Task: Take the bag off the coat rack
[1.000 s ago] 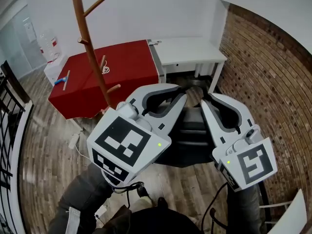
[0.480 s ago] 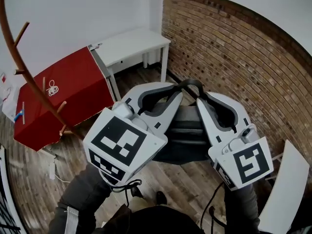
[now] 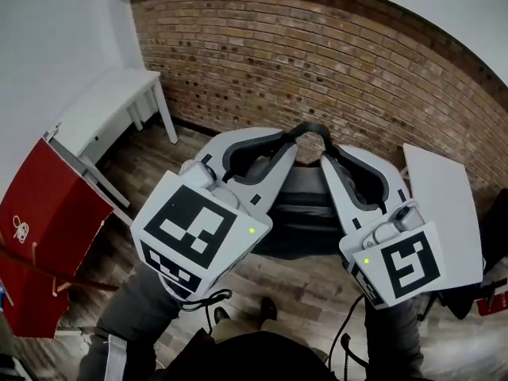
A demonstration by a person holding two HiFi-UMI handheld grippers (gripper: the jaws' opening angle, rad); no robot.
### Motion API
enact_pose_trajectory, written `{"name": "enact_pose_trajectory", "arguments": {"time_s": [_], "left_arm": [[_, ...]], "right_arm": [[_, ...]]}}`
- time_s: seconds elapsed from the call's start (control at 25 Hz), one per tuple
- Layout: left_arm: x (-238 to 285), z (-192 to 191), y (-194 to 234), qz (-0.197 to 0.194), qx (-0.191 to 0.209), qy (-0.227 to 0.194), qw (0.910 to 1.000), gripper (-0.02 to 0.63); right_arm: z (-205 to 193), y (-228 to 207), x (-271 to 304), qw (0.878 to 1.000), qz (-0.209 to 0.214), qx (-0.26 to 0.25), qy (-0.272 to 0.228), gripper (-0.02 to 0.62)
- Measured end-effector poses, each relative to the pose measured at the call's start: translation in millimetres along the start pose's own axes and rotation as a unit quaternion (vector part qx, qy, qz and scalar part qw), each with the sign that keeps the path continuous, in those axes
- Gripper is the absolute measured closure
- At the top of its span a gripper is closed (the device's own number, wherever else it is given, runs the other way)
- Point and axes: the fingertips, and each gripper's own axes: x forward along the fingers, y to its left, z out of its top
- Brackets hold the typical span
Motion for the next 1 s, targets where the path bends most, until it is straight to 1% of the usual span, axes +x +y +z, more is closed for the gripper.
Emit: {"name": "enact_pose_trajectory", "arguments": {"time_s": [0.12, 0.24, 0.36, 0.44, 0.56, 0.68, 0.76, 0.84, 0.92, 1.0], "left_arm": [[44.2, 5.3, -46.1, -0.074, 0.005, -0.01, 0.9972, 0.56], [86.0, 15.8, -102.5, -0.151, 0.013, -0.023, 0.9882, 0.56], [109.7, 24.3, -141.5, -0.221, 0.011, -0.038, 0.9746, 0.56], [123.9, 25.3, -166.4, -0.265, 0.012, -0.045, 0.9632, 0.56], [147.7, 31.8, -220.1, -0.324, 0.007, -0.049, 0.9448, 0.56], [165.4, 42.3, -269.1, -0.364, 0.007, -0.054, 0.9299, 0.56], [174.9, 46.5, -290.5, -0.381, 0.006, -0.056, 0.923, 0.56], [186.0, 50.6, -305.3, -0.39, 0.005, -0.057, 0.9189, 0.56], [200.1, 54.4, -316.7, -0.397, 0.013, -0.061, 0.9158, 0.56], [214.1, 57.8, -325.8, -0.399, 0.015, -0.062, 0.9149, 0.56]], "right_arm": [[-20.5, -38.7, -44.4, 0.997, -0.067, 0.005, 0.03, 0.551], [-36.0, -77.5, -98.8, 0.989, -0.137, 0.004, 0.059, 0.551], [-43.8, -98.4, -136.6, 0.976, -0.203, 0.001, 0.085, 0.551], [-51.8, -108.2, -160.6, 0.964, -0.243, 0.003, 0.103, 0.551], [-61.6, -129.8, -210.5, 0.947, -0.297, 0.002, 0.127, 0.551], [-69.4, -149.2, -257.4, 0.931, -0.334, 0.0, 0.149, 0.551], [-71.4, -160.0, -275.9, 0.925, -0.35, -0.003, 0.152, 0.551], [-75.0, -172.0, -288.6, 0.92, -0.36, -0.001, 0.153, 0.551], [-80.2, -186.0, -298.9, 0.918, -0.367, 0.002, 0.152, 0.551], [-86.3, -200.1, -307.0, 0.916, -0.373, 0.003, 0.15, 0.551]]}}
